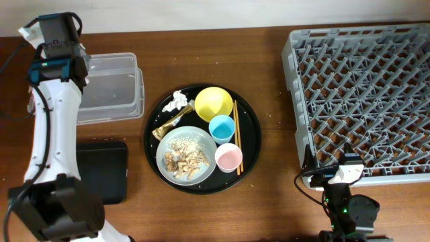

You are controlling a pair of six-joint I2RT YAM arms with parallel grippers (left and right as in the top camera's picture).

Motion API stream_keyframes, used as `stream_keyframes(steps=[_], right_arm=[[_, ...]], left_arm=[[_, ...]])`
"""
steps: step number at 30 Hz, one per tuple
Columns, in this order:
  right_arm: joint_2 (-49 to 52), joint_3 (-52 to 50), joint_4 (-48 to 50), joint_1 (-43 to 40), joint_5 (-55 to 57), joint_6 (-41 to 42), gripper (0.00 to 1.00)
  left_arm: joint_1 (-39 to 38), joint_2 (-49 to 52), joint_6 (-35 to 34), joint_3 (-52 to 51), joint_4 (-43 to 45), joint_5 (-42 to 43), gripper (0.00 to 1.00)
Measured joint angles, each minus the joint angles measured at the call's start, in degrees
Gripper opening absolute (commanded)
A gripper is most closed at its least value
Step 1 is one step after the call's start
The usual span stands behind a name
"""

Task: Sort waste into correct bins and load items into the dishwasher rack
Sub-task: 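Carry the foil wrapper with the left gripper into the clear bin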

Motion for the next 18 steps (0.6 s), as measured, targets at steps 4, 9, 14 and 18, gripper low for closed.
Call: stream_keyframes(steps=[4,9,14,18], right_arm=[[0.0,0.0,0.0,0.0,0.0,0.0,0.98],[0.0,0.0,0.0,0.0,0.0,0.0,0.98],[0.0,0.0,0.0,0.0,0.0,0.0,0.98],[0.0,0.0,0.0,0.0,0.0,0.0,0.98]], left_arm=[[0.0,1.3,-0.2,0.0,2.5,0.0,0.99],[0.0,1.3,0.8,0.0,0.7,3.9,0.84],[-1.4,1.3,9.7,0.0,-3.5,44.2,0.69],[-17.3,1.4,14.8,0.1,-10.7,40.9,0.61]])
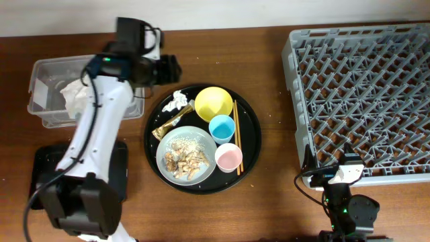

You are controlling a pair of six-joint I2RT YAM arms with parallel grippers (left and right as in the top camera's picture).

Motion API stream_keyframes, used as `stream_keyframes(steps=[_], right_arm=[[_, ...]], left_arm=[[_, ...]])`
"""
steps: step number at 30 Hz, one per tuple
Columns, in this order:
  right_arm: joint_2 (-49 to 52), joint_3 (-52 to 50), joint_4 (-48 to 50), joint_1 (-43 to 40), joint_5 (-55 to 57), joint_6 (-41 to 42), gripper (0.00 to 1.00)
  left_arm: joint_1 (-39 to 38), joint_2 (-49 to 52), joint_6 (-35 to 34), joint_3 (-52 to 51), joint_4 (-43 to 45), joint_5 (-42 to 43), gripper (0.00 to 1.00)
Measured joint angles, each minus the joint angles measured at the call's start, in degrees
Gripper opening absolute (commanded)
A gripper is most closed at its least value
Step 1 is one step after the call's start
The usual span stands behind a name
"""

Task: Sort waste into correct bins and load items into the dishwasher rack
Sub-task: 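Carry the foil wrapper with the left gripper into the clear bin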

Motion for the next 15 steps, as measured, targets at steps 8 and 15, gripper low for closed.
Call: stream_keyframes(steps=[8,15], right_arm=[[0.0,0.0,0.0,0.0,0.0,0.0,0.98],[0.0,0.0,0.0,0.0,0.0,0.0,0.98]], left_arm=[[-6.3,16.3,-9.8,0.0,0.3,-19.7,0.51],[-6.9,24.5,-21.2,0.0,3.8,-19.7,0.31]])
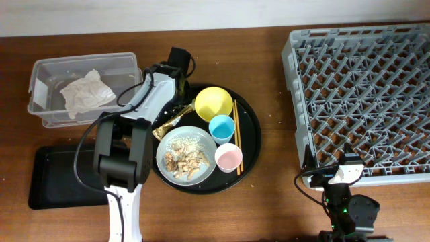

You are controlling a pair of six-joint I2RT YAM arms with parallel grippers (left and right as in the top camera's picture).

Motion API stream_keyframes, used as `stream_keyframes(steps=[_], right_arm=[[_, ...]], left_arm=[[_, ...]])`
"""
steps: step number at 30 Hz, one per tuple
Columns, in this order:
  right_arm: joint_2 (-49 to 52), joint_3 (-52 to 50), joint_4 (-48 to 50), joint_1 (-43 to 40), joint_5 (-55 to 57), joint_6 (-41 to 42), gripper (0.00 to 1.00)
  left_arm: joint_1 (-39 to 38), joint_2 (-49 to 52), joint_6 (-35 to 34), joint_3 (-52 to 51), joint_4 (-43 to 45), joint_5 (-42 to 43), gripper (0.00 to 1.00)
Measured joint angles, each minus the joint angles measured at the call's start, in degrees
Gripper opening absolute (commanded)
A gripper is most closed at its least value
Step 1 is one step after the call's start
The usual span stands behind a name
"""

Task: Sort waste into correct bins and load items into the dishwasher rack
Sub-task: 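Carry the foil wrapper with the left gripper into the clear bin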

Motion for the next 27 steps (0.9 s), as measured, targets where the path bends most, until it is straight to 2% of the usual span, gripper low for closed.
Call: stream_keyframes(steps=[1,2,4,6,8,10,11,13,14,16,18,20,25,27], right_arm=[[0.0,0.0,0.0,0.0,0.0,0.0,0.98],[0.0,0.0,0.0,0.0,0.0,0.0,0.98],[0.0,0.0,0.0,0.0,0.0,0.0,0.98],[0.0,0.0,0.0,0.0,0.0,0.0,0.98],[0.0,0.0,0.0,0.0,0.0,0.0,0.98],[0.0,0.0,0.0,0.0,0.0,0.0,0.98],[0.0,0.0,0.0,0.0,0.0,0.0,0.98],[0.0,0.0,0.0,0.0,0.0,0.0,0.98],[0.0,0.0,0.0,0.0,0.0,0.0,0.98],[0.0,0.0,0.0,0.0,0.0,0.0,0.98],[0.0,0.0,0.0,0.0,0.0,0.0,0.98],[0.0,0.0,0.0,0.0,0.0,0.0,0.98],[0.0,0.0,0.0,0.0,0.0,0.0,0.98],[0.1,0.0,0.0,0.0,0.0,0.1,0.98]], left_arm=[[0.0,0.3,-0.1,0.0,0.0,-0.2,0.23],[0.0,0.3,-0.3,0.0,0.0,-0.2,0.04],[0.0,0.3,-0.6,2.8,-6.9,-0.2,0.01],[0.0,-0.4,-0.6,6.2,-10.0,-0.2,0.01],[0.0,-6.6,-0.3,9.2,-11.3,-0.7,0.01],[0.0,-14.7,0.1,9.7,-11.1,-6.5,0.02],[0.5,-18.6,0.2,10.1,-10.5,-13.5,0.02],[1.9,-20.1,0.4,10.3,-8.2,-21.4,0.02],[5.1,-20.0,0.5,10.3,-6.8,-25.7,0.05],[13.4,-19.1,0.5,10.3,-4.0,-29.3,0.99],[18.9,-15.5,0.7,10.3,-3.8,-28.0,0.99],[22.3,-12.7,0.7,10.3,-5.1,-22.7,0.99],[22.9,-12.5,2.4,10.3,-5.1,-14.7,0.99],[22.9,-13.0,4.1,10.3,-10.5,-10.4,0.99]])
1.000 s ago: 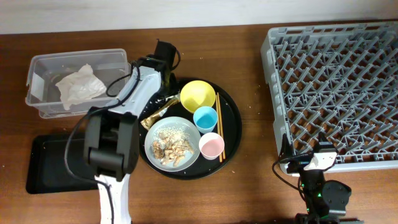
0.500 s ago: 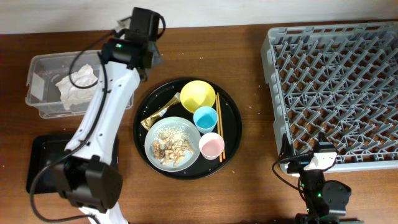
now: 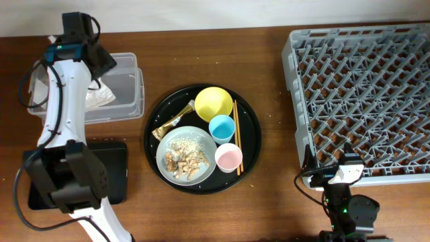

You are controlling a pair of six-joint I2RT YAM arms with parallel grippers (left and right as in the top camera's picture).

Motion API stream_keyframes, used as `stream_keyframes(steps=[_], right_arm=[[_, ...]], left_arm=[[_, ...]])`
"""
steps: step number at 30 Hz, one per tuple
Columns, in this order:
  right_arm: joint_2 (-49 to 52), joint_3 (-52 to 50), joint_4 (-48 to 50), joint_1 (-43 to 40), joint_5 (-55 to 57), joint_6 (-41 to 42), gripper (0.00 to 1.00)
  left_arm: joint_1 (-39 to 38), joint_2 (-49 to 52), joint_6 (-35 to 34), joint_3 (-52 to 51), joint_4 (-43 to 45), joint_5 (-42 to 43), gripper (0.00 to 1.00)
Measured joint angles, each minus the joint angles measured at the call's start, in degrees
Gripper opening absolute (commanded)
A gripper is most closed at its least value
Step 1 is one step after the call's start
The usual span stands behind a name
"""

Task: Sort waste into correct bins and load items into the dishwasher rack
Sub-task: 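Carry the foil wrapper with the left gripper into the clear bin, then grasp the gold wrapper pieces on the tray with the left gripper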

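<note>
My left gripper (image 3: 102, 62) hangs over the far left part of the clear plastic bin (image 3: 127, 91); its fingers are dark and I cannot tell whether they hold anything. White crumpled paper (image 3: 101, 98) lies in the bin, half hidden by the arm. The round black tray (image 3: 250, 114) carries a yellow bowl (image 3: 213, 103), a blue cup (image 3: 221, 128), a pink cup (image 3: 228, 158), chopsticks (image 3: 236, 141), a plate of food scraps (image 3: 187, 154) and a gold wrapper (image 3: 171, 122). My right gripper (image 3: 341, 173) rests folded at the front right, by the grey dishwasher rack (image 3: 363, 87).
A black bin (image 3: 111, 171) sits at the front left, partly under the left arm's base. The rack fills the right side of the wooden table. Cables trail off the left edge.
My left gripper was at the crumpled tissue on the tray's upper left; now it is over the clear bin and the tissue is gone from the tray. The right arm has not moved.
My left gripper was over the clear bin with a crumpled tissue still on the tray. Then it was between bin and tray, with white paper lying in the bin. Then it was at the tissue on the tray. Now it is back over the bin.
</note>
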Motion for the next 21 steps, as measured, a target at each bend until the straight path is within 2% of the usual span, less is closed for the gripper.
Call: stream_keyframes(steps=[3,6,8,9,12,15,16,17,20,21], right_arm=[[0.0,0.0,0.0,0.0,0.0,0.0,0.98],[0.0,0.0,0.0,0.0,0.0,0.0,0.99],[0.0,0.0,0.0,0.0,0.0,0.0,0.98],[0.0,0.0,0.0,0.0,0.0,0.0,0.98],[0.0,0.0,0.0,0.0,0.0,0.0,0.98],[0.0,0.0,0.0,0.0,0.0,-0.1,0.98],[0.0,0.0,0.0,0.0,0.0,0.0,0.98],[0.0,0.0,0.0,0.0,0.0,0.0,0.98],[0.0,0.0,0.0,0.0,0.0,0.0,0.98],[-0.1,0.0,0.0,0.0,0.0,-0.1,0.98]], left_arm=[[0.0,-9.1,1.0,-0.2,-11.3,9.9,0.99],[-1.2,-17.8,1.2,0.0,-19.1,12.9,0.99],[-4.7,-17.7,3.6,-0.3,-20.7,14.0,0.97],[-8.5,-17.7,6.3,-1.1,-20.0,14.7,0.81],[-20.1,-17.5,14.5,-7.3,-13.9,15.6,0.73],[-23.5,-16.5,16.1,-15.8,-6.8,13.0,0.73],[-23.4,-15.9,16.5,-19.1,-5.2,12.3,0.81],[-23.4,-15.5,18.7,-21.9,-3.0,11.9,0.85],[-23.4,-13.7,32.3,-25.4,2.7,11.9,0.87],[-23.4,-11.7,35.6,-25.5,5.2,11.9,0.81]])
